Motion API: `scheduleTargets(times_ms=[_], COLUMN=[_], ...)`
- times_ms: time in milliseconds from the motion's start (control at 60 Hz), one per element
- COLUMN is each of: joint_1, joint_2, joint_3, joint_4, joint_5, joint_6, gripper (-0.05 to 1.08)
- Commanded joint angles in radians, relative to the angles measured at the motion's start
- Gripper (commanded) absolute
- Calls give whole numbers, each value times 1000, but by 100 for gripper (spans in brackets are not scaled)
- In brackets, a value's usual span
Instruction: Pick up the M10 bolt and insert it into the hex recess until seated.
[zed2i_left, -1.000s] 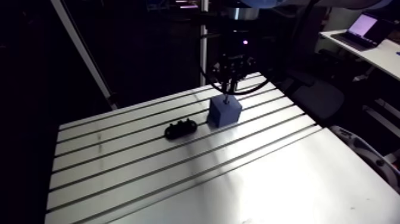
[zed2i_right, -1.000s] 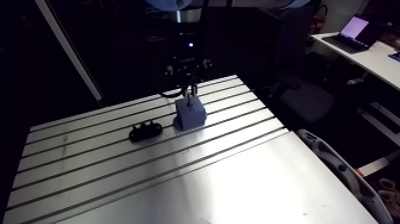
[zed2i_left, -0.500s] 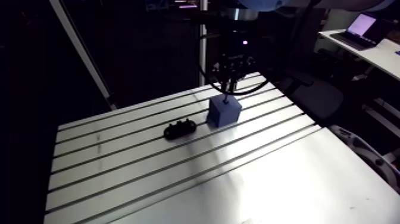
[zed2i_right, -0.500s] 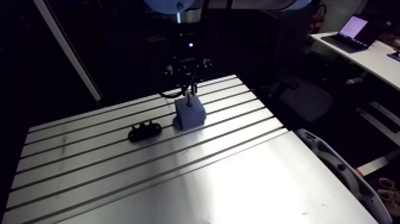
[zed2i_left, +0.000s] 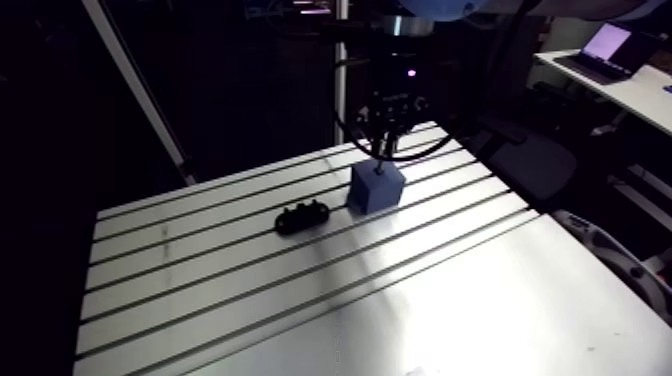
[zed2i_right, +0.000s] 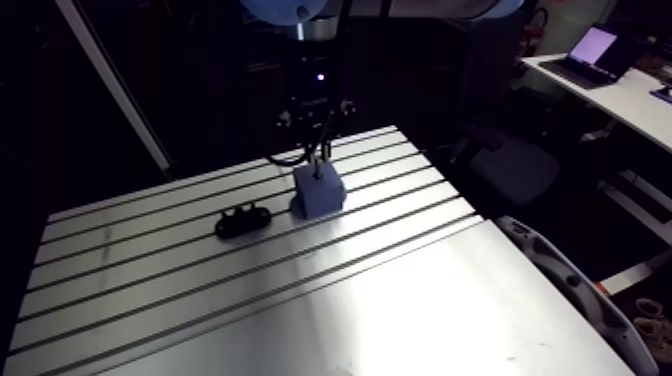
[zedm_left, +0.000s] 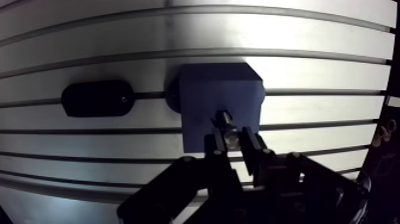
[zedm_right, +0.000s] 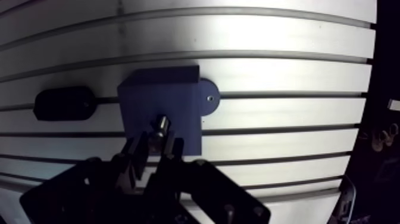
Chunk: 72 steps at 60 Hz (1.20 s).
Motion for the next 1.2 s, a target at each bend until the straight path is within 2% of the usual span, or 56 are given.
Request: scheduleTargets(times_ms=[17, 1200], joint_1=[-2, 1], joint_2=[1, 6], joint_3=[0, -6], joint_4=[0, 3], joint_5=[-2, 6], joint_6=[0, 0], gripper=[75, 75])
